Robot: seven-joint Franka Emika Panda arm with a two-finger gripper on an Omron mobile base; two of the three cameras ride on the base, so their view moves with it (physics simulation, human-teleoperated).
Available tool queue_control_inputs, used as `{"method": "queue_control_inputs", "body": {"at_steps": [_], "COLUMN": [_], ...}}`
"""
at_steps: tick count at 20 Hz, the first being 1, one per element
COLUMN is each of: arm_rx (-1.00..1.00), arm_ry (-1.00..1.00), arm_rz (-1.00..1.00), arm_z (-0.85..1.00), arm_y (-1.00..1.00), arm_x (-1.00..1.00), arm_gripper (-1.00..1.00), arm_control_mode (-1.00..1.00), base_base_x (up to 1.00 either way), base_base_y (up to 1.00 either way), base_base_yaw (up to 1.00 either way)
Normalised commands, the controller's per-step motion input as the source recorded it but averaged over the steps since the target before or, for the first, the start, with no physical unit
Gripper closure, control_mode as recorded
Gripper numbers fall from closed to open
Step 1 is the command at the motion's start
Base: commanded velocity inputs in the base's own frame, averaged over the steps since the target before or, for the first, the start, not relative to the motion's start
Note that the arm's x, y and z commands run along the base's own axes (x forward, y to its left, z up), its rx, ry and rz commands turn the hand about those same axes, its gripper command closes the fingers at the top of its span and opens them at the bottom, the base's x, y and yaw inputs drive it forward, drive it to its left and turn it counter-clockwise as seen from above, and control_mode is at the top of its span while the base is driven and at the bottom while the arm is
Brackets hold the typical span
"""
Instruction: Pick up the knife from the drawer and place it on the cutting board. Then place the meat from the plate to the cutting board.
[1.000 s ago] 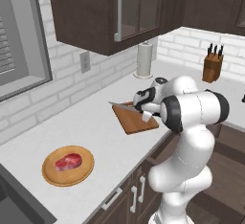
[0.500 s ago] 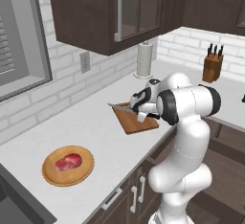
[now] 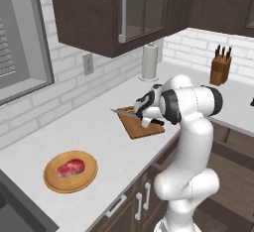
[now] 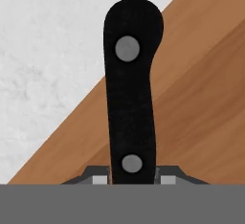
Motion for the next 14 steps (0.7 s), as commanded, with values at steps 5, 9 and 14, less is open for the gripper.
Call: {"method": "queue_control_inputs", "body": {"at_steps": [5, 9, 14], "arm_rx": [0.0, 0.0, 0.0], "arm_ry": [0.0, -0.01, -0.11], "arm_rz": [0.0, 0.0, 0.0], "arm_z": [-0.01, 0.09, 0.59], "arm_y": [0.0, 0.02, 0.14], "arm_x": [0.08, -0.01, -0.29], "arm_gripper": [-1.0, -1.0, -1.0], "arm_control_mode": [-1.0, -1.0, -1.0], "base_base_x": [0.0, 0.0, 0.0], "base_base_y": [0.0, 0.0, 0.0], "base_base_yaw": [0.0, 0.0, 0.0]}}
